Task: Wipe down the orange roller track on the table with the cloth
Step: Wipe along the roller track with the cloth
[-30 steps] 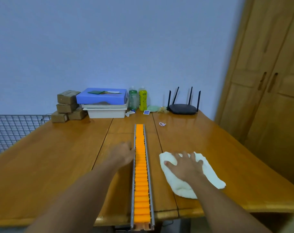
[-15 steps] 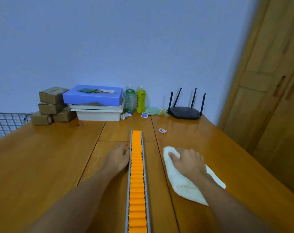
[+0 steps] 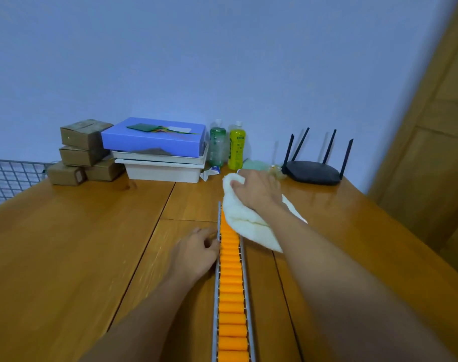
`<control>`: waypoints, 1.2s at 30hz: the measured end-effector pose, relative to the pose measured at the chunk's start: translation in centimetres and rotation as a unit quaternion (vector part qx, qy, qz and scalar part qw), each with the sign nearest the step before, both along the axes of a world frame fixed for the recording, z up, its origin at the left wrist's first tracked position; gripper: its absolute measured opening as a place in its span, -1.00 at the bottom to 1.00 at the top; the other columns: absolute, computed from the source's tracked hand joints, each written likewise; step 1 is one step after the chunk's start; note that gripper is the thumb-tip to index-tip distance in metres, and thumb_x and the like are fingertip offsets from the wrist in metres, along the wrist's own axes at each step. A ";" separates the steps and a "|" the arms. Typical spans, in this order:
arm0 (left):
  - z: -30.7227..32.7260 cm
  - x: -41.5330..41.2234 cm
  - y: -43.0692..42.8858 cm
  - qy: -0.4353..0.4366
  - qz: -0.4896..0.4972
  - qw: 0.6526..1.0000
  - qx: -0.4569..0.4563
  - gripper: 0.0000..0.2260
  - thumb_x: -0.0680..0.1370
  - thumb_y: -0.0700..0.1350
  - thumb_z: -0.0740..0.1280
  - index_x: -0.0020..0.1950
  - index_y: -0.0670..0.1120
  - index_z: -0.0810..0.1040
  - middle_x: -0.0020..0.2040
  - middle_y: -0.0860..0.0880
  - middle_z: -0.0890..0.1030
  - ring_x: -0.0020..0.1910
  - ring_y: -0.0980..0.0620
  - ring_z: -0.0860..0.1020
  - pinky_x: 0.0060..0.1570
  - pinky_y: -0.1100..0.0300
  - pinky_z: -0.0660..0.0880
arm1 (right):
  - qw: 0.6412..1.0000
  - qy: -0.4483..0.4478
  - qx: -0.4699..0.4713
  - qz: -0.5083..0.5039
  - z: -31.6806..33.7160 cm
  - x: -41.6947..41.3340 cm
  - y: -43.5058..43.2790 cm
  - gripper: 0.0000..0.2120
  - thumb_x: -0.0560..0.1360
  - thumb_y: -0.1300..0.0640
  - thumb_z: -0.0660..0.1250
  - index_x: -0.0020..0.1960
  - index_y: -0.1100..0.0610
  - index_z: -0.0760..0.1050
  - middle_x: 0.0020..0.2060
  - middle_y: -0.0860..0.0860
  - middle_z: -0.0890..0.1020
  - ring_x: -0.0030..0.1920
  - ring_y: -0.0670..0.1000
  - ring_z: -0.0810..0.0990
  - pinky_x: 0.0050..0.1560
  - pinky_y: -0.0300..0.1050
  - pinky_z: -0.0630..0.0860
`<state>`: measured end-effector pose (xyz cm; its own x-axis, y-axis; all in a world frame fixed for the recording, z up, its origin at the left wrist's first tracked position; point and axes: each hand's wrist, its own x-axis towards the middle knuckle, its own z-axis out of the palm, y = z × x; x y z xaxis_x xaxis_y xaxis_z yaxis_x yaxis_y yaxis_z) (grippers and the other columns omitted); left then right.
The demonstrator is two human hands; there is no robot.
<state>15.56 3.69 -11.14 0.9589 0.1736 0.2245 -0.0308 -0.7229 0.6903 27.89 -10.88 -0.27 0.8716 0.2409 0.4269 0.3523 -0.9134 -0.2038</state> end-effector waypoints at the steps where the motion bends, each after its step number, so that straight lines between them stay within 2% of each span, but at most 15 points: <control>1: -0.1 0.1 0.0 -0.004 0.000 1.000 0.006 -0.74 0.65 0.07 0.27 0.31 0.15 0.60 0.05 0.12 0.58 -0.07 0.13 0.57 -0.07 0.12 0.57 | 1.000 0.005 -0.012 -0.001 -0.9 0.3 0.8 -0.66 0.60 -0.14 0.21 0.27 -0.07 0.58 0.09 0.09 0.66 0.11 0.21 0.60 -0.13 -0.05 0.34; 3: -0.3 0.4 0.1 0.002 0.004 1.000 0.013 -0.84 0.65 0.07 0.26 0.13 0.13 0.61 0.00 0.11 0.58 -0.08 0.10 0.56 -0.07 0.06 0.58 | 0.999 0.005 -0.033 0.002 -2.8 0.6 2.2 -0.67 0.59 -0.12 0.22 0.25 -0.05 0.60 0.09 0.11 0.66 0.10 0.21 0.60 -0.12 -0.04 0.36; 5: -0.7 0.6 0.2 0.006 0.006 1.000 0.014 -0.85 0.65 0.08 0.24 0.09 0.12 0.59 0.01 0.12 0.59 -0.06 0.10 0.56 -0.04 -0.01 0.59 | 0.998 0.011 -0.053 0.009 -4.5 0.8 3.3 -0.67 0.58 -0.11 0.23 0.24 -0.02 0.61 0.08 0.11 0.66 0.10 0.22 0.61 -0.13 -0.04 0.36; 14: -0.1 0.1 -0.1 0.004 0.004 1.000 0.016 -0.80 0.66 0.04 0.25 0.24 0.11 0.58 0.10 0.13 0.57 0.05 0.09 0.52 0.17 -0.05 0.50 | 0.997 0.017 -0.072 0.003 -5.8 1.2 3.4 -0.72 0.55 -0.03 0.23 0.13 0.02 0.63 -0.02 0.08 0.66 0.00 0.20 0.64 -0.19 -0.07 0.34; 21: 0.1 -0.1 -0.1 -0.001 0.006 1.000 0.025 -0.72 0.67 0.02 0.25 0.37 0.11 0.55 0.17 0.09 0.59 0.08 0.10 0.51 0.13 0.02 0.52 | 0.999 0.008 -0.043 -0.015 -6.5 1.0 2.7 -0.77 0.52 -0.07 0.23 -0.02 0.00 0.61 -0.15 0.03 0.67 -0.16 0.16 0.64 -0.21 -0.07 0.49; 28: 0.2 -0.1 -0.1 0.014 0.007 1.000 0.025 -0.67 0.67 0.04 0.24 0.44 0.11 0.50 0.25 0.06 0.57 0.17 0.06 0.54 0.19 -0.03 0.54 | 0.995 -0.014 -0.096 -0.024 -6.3 0.8 1.2 -0.75 0.61 -0.02 0.21 0.13 0.07 0.58 -0.07 0.09 0.66 -0.07 0.20 0.64 -0.25 -0.07 0.33; 32: 0.3 -0.2 -0.2 0.017 0.004 1.000 0.018 -0.67 0.68 0.05 0.25 0.45 0.12 0.49 0.29 0.08 0.57 0.17 0.08 0.53 0.22 -0.03 0.53 | 0.990 -0.014 -0.135 -0.035 -5.8 0.0 0.2 -0.74 0.63 -0.03 0.20 0.14 0.08 0.59 -0.08 0.07 0.66 -0.09 0.16 0.64 -0.26 -0.08 0.36; 36: 0.4 -0.3 -0.2 0.017 0.005 1.000 0.016 -0.68 0.68 0.05 0.26 0.44 0.15 0.49 0.28 0.09 0.59 0.15 0.12 0.52 0.27 -0.07 0.51 | 0.989 0.023 -0.138 -0.051 -5.5 -0.8 -1.1 -0.73 0.63 -0.03 0.21 0.16 0.07 0.60 -0.09 0.05 0.65 -0.14 0.11 0.58 -0.21 -0.08 0.41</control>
<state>15.22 3.48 -10.73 0.9643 0.1769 0.1972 0.0001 -0.7446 0.6675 27.07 -11.95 -5.75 0.9140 0.2532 0.3169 0.2525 -0.9666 0.0439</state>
